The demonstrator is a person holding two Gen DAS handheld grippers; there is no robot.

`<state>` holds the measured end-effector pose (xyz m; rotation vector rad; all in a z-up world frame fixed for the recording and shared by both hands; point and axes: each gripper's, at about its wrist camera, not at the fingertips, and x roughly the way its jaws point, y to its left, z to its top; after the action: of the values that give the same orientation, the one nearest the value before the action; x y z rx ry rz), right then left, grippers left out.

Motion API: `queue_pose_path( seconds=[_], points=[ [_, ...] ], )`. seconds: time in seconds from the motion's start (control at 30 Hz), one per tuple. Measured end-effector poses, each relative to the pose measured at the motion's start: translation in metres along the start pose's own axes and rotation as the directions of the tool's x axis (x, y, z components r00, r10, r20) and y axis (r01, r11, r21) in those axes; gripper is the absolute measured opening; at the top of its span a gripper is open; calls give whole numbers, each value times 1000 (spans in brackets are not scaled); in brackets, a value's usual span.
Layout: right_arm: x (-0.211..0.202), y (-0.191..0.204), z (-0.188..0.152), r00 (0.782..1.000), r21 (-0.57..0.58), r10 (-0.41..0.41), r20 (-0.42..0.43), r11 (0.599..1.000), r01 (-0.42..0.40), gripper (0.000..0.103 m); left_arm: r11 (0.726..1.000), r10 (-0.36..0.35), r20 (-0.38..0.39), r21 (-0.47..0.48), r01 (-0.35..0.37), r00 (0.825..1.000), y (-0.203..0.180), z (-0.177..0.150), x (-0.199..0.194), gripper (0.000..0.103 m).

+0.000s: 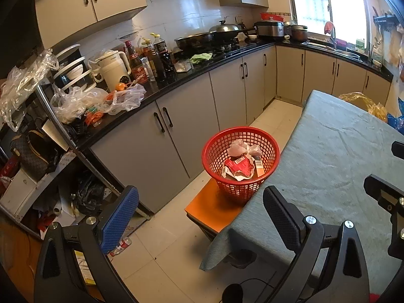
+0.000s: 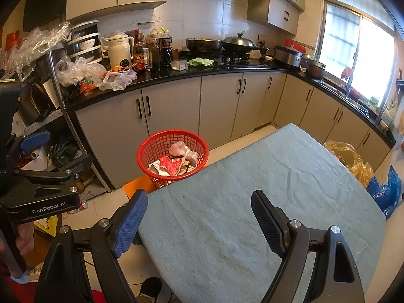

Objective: Collect trash

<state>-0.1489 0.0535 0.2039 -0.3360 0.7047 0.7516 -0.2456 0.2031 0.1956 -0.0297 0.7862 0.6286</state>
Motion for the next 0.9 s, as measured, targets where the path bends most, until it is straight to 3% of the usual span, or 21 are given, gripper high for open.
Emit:
queue_pose_path(
  seconds=[0.9],
  points=[
    [-8,-22,-18,997,38,-68,-46,997,70,88,996,-81,-21,42,82,996,-32,7,9,98]
  ],
)
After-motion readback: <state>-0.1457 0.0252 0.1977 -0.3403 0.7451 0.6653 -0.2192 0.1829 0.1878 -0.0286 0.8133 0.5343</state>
